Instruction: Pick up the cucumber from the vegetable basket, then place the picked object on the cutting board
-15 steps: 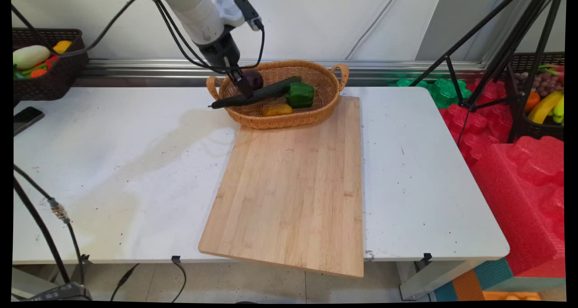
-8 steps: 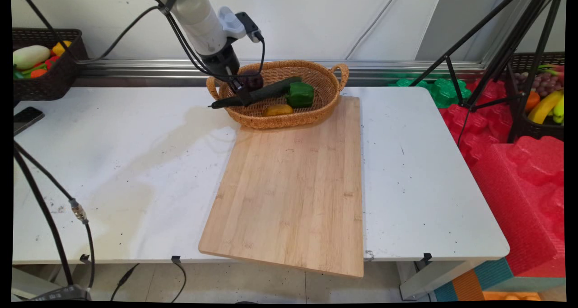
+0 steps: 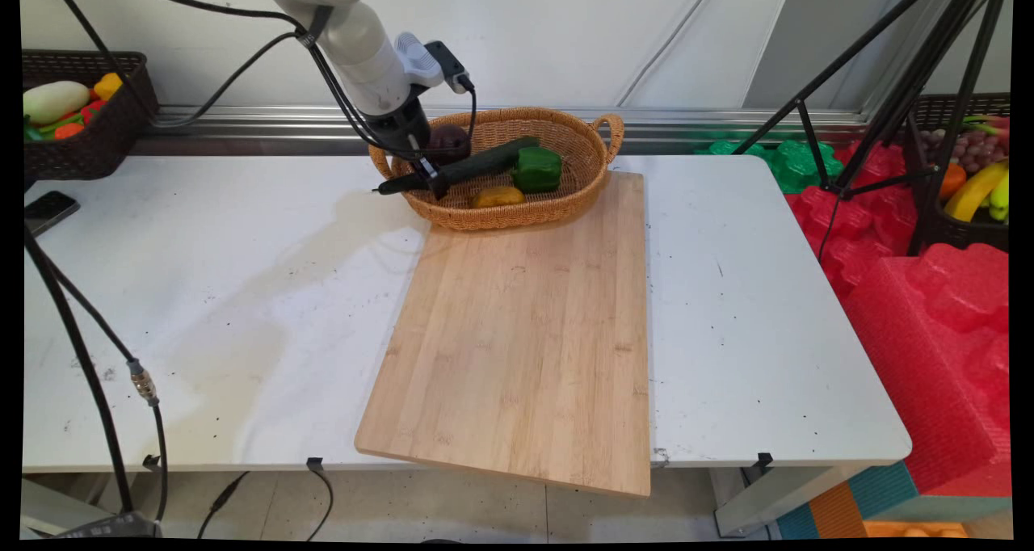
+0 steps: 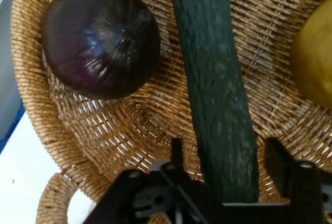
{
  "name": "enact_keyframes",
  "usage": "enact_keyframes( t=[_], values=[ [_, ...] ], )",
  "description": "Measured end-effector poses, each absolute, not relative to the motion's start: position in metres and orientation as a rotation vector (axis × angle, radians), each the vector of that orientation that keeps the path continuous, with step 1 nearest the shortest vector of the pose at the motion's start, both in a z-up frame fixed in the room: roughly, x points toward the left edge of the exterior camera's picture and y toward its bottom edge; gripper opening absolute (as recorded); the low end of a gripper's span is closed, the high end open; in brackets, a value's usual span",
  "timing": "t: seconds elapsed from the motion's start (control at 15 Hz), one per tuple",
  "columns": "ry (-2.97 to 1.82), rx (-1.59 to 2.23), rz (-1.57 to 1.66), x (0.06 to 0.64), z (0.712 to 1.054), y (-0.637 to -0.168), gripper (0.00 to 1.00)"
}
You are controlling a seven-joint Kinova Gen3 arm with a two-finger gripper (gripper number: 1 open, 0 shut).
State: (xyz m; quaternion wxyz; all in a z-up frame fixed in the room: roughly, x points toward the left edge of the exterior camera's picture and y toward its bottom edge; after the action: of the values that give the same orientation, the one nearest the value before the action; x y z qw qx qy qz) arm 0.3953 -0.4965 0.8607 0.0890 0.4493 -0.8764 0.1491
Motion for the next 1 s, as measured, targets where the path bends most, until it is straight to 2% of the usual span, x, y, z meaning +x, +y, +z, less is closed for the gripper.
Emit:
enact_keyframes(
  t=[0.53, 1.0],
  values=[
    [-2.59, 1.31, 0.514, 0.384, 0.875, -0.481, 0.0],
    [-2.537, 1.263, 0.659, 0.359, 0.935, -0.429, 0.0]
  ],
)
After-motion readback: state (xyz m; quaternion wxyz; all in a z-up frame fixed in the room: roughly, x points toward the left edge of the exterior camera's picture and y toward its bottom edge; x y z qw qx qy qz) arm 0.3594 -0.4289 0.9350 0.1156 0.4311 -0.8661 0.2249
